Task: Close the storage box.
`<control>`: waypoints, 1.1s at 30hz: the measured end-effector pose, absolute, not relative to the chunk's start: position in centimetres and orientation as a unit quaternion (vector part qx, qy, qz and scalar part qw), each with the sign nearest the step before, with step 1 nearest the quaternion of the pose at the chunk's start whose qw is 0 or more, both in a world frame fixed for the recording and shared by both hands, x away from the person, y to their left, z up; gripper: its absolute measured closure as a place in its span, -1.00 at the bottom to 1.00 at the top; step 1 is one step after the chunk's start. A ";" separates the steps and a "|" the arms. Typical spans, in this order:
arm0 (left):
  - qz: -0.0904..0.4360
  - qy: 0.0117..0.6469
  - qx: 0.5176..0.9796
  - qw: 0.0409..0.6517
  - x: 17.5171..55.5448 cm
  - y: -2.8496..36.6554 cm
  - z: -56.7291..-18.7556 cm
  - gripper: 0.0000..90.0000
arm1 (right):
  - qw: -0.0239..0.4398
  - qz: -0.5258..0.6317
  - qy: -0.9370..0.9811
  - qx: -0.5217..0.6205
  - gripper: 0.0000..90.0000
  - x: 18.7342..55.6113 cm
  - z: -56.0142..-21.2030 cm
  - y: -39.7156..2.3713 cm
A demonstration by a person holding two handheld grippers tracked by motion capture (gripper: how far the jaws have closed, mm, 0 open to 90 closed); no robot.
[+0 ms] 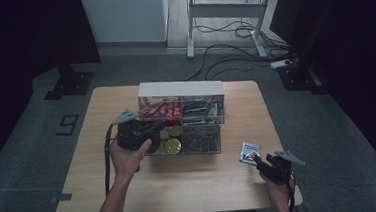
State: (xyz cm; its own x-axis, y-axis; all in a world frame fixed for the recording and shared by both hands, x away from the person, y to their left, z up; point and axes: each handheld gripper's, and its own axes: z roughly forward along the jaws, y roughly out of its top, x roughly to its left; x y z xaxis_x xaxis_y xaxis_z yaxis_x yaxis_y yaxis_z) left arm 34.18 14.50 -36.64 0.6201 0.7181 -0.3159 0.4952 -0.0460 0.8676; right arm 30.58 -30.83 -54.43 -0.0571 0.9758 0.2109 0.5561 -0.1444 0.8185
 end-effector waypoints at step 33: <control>0.174 0.412 0.739 0.503 30.2 17.5 -40.6 0.07 | 0.255 0.403 0.620 0.623 -0.03 30.3 -54.5 -30.5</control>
State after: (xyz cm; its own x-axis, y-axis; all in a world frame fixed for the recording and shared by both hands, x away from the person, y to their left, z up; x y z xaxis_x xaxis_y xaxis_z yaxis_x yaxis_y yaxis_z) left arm 30.20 17.47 -40.63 0.5993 0.7849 -0.1570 0.4340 -0.1538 0.8877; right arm 30.33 -30.49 -54.54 -0.0931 0.9780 0.1866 0.5666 -0.1021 0.8176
